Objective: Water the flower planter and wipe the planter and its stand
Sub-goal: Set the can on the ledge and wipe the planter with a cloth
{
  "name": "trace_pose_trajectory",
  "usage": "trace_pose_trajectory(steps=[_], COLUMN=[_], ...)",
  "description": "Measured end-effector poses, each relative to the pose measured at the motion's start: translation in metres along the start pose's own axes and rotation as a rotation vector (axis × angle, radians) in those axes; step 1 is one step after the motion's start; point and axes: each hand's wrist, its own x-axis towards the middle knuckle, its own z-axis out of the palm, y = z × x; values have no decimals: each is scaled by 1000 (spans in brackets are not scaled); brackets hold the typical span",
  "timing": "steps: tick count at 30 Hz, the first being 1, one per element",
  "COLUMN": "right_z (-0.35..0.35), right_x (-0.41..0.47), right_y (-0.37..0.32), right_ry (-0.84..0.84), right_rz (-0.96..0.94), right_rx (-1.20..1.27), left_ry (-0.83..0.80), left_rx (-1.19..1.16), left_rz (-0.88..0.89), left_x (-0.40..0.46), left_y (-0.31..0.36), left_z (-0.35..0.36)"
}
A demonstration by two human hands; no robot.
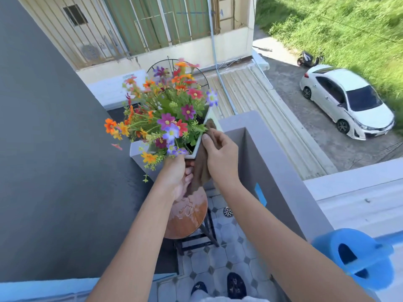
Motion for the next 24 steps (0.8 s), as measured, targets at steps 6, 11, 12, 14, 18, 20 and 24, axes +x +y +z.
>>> trace_pose_trajectory(steps=[6,11,12,14,18,20,24], right_z=[-12,-22,-23,-24,-20,-14,-4], right_x=[55,60,61,64,65,55,17], right_y=[2,32,36,35,6,-6,6], right_ry=[137,195,198,215,195,181,115], right_rz=[-2,136,166,190,105,46,-24], right_rx=[-115,-187,-177,-137,-118,-132,-171], left_ry=[-98,-147,-142,-133,-110,-86,-76], left_rx=[30,11,30,77,174,188,80], left_rz=[-21,-56,-54,-46,-29,-34,-55], left_x=[-3,-6,-5,-4,1,5,10], left_y=[4,10,11,10,4,2,5], left_z=[-5,-6,-6,-4,-1,2,6])
